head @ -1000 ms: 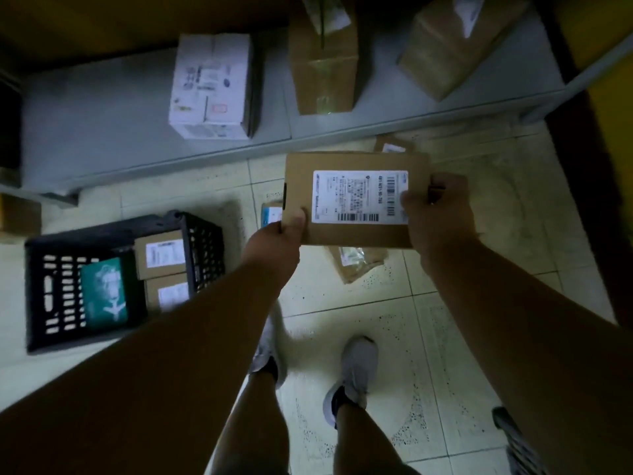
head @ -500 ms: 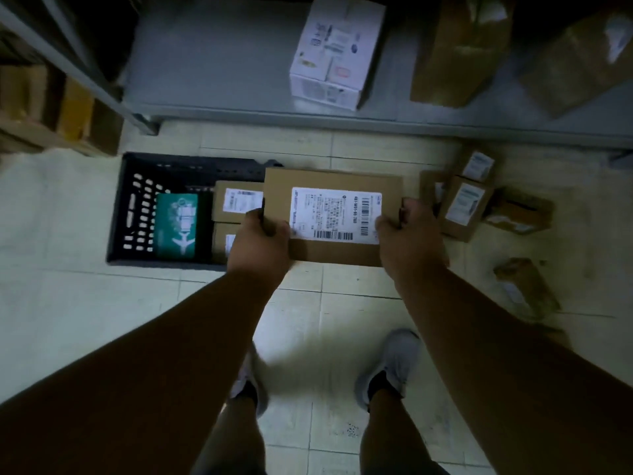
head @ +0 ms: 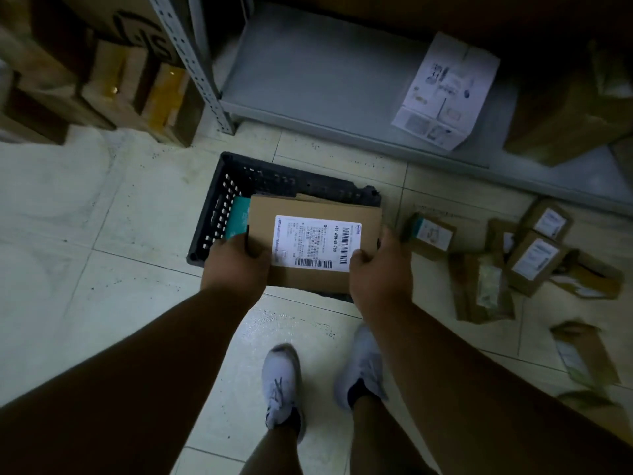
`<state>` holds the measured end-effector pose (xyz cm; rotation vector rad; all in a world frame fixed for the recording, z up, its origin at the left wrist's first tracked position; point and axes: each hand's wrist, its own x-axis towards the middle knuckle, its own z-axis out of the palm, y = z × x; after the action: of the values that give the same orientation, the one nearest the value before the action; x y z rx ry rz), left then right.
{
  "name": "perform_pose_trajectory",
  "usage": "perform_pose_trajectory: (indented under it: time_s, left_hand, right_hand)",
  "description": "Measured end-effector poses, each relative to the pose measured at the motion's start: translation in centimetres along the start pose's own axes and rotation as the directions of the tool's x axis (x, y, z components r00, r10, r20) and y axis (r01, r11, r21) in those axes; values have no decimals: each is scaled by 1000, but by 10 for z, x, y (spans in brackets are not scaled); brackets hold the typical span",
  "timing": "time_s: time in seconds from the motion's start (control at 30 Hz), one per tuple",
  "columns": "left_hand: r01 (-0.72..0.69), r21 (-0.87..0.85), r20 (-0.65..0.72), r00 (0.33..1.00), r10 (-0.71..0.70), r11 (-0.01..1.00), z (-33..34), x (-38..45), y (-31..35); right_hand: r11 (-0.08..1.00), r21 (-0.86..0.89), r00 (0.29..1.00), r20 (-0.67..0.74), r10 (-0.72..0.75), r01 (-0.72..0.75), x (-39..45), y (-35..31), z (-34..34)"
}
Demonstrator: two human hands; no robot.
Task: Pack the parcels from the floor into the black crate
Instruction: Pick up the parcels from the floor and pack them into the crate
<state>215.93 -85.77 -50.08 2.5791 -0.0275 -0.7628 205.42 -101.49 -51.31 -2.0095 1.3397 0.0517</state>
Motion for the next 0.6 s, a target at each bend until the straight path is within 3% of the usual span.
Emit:
perform_pose_trajectory:
  time_s: [0.27, 0.43, 0.6]
  left_hand:
    - [25, 29, 103, 994, -27, 999, 92, 98, -33]
    - [138, 128, 182, 970, -160, 982, 152, 153, -58]
    - [151, 307, 258, 937, -235, 940, 189, 187, -76]
  right_hand:
    - [965, -169, 970, 175, -170, 200, 68, 58, 98]
    - [952, -241, 927, 364, -92, 189, 115, 93, 162]
    - [954, -271, 874, 486, 23, 125, 138, 115, 212]
